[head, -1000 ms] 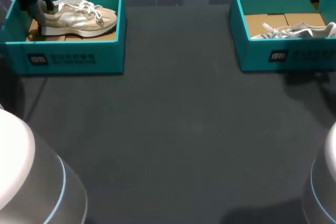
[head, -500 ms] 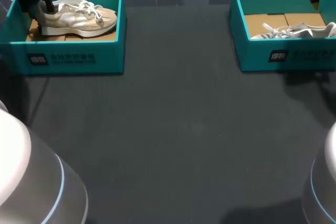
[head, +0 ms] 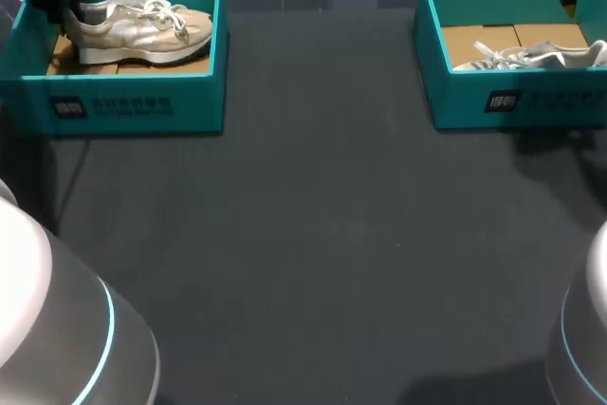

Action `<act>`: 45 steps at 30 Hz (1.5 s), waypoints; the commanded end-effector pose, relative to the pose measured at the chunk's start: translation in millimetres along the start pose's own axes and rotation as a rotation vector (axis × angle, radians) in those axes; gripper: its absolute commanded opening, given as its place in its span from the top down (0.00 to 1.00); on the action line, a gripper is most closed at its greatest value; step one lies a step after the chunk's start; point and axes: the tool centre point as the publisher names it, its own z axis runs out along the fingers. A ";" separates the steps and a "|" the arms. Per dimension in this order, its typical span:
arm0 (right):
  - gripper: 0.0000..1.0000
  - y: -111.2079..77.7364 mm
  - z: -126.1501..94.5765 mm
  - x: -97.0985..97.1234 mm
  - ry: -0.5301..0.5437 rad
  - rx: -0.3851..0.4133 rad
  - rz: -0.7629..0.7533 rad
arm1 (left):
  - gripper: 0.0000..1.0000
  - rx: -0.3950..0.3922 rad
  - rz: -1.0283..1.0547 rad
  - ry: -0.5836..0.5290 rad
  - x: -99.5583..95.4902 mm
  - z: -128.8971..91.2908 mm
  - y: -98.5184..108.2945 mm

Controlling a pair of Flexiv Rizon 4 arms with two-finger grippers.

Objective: Take the shoe out of the shoebox, open the shoe tongue, remove and reinsert the insole, then place the shoe into the shoebox

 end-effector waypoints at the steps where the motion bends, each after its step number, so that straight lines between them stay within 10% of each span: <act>1: 0.00 -0.4 -0.2 -0.1 0.000 0.000 0.000 | 1.00 0.000 0.000 0.006 -0.1 1.4 1.7; 17: 0.00 -0.4 -0.2 -0.1 0.000 0.000 0.000 | 1.00 -0.015 0.010 -0.023 14.9 -20.9 -2.6; 45: 0.00 -0.4 -0.2 -0.1 0.000 0.000 0.000 | 1.00 -0.105 0.033 -0.063 27.1 -175.7 -23.1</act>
